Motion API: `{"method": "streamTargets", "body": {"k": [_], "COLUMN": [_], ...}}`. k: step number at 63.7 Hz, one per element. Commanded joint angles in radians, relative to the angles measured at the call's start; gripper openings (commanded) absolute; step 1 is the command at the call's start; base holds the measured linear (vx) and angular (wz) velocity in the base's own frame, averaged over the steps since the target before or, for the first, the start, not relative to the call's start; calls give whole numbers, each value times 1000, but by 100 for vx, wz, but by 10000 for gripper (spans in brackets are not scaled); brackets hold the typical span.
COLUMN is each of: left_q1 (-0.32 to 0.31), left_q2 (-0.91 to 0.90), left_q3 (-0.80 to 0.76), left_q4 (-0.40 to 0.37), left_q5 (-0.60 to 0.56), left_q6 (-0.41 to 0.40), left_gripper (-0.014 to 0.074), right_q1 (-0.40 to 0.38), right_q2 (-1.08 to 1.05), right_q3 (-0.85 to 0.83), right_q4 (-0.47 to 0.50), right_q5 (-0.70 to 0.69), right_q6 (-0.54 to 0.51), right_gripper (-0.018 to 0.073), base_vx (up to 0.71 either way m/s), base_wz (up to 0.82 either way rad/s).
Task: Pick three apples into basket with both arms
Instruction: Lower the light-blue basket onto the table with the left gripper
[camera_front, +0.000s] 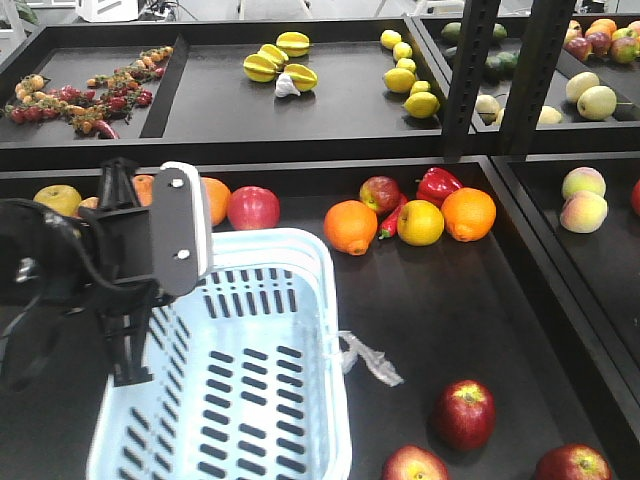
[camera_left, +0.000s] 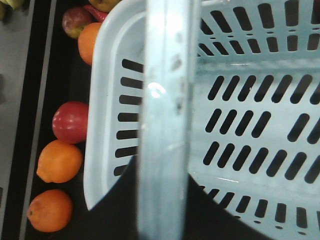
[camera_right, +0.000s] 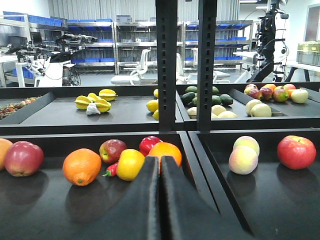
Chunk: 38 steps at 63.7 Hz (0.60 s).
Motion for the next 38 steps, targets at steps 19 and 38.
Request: {"method": "streamTargets", "body": {"k": [19,38], "left_q1": [29,29], "left_q2": [167,268], "left_q3": [-29,-29], "left_q4": [-96,-96], "left_q5": [-191,-253], "left_q6": [121,140], "left_gripper": [-6,-6], "right_q1": [0,0], "right_q2": [-10,-10], "right_q3": [13,13], "right_q4": [-4,-4], "right_q5": [-74,-74], "right_q6": [-8,-8], "right_gripper": [-9,-9], "base_vx": [0,0], "base_wz": [0,0]}}
